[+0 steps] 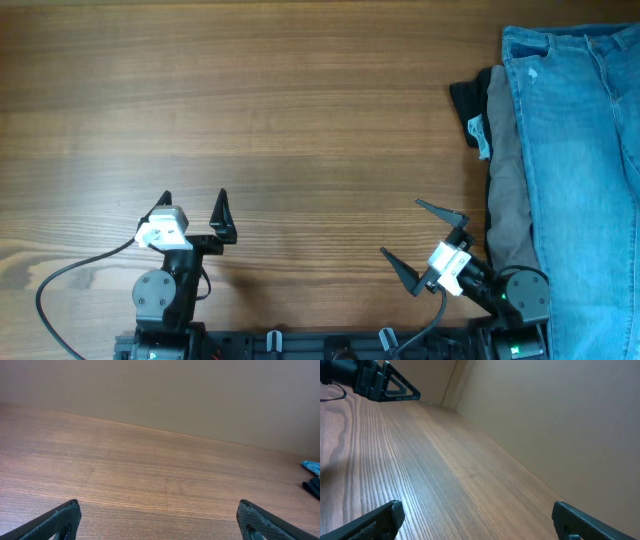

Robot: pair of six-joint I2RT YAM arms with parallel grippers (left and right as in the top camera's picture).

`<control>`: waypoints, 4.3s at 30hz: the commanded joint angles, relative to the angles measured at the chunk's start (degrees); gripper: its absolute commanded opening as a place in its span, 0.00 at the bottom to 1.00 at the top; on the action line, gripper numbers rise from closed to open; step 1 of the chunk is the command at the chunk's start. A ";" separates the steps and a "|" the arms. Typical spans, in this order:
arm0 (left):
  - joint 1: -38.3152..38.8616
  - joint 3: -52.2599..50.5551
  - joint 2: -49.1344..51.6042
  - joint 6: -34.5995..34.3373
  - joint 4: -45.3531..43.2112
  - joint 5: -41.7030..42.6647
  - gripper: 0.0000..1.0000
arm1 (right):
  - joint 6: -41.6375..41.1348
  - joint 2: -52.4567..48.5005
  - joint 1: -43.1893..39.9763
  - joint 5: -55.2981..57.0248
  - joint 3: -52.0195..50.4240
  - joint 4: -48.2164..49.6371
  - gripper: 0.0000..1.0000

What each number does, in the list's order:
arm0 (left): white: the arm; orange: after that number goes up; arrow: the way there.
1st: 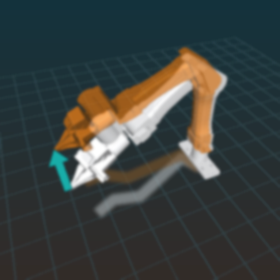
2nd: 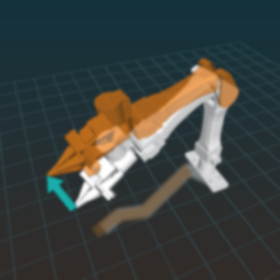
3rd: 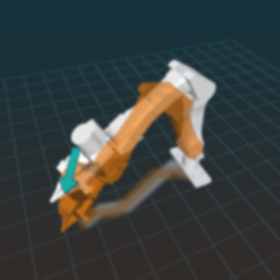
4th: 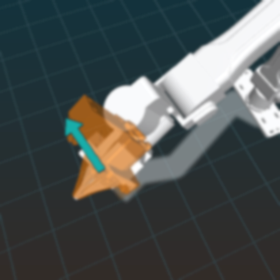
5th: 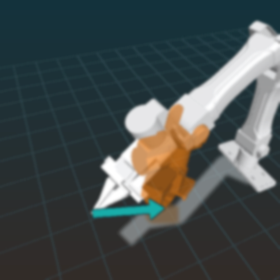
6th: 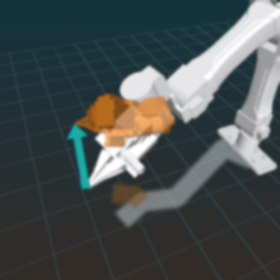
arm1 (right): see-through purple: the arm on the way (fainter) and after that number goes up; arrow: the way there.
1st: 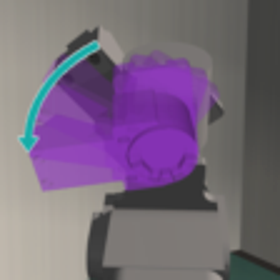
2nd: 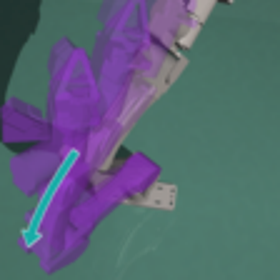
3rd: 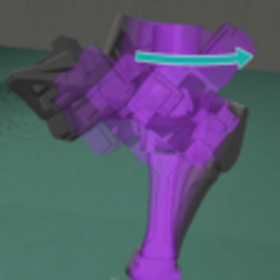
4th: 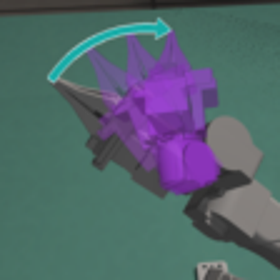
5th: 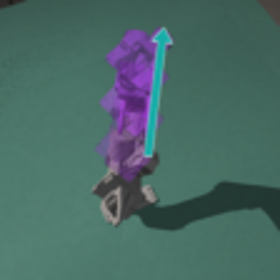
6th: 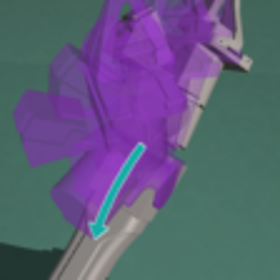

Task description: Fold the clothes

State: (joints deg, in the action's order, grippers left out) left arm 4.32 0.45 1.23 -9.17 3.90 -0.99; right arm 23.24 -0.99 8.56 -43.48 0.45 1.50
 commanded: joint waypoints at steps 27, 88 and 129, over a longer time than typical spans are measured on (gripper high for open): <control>-0.46 -0.11 0.33 -0.48 0.24 0.48 1.00 | -0.92 -35.17 -0.70 6.03 0.39 11.30 1.00; -0.46 81.29 76.48 -0.52 54.42 10.43 1.00 | -41.94 -94.71 -19.71 43.08 82.12 -44.70 0.75; -0.48 81.33 76.32 -0.52 56.83 8.83 1.00 | -36.70 -109.77 -28.22 48.06 92.80 -33.92 0.04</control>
State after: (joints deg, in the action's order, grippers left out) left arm 4.12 80.55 77.65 -9.37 60.51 8.84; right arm -13.17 -116.90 -17.87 5.02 88.14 -32.51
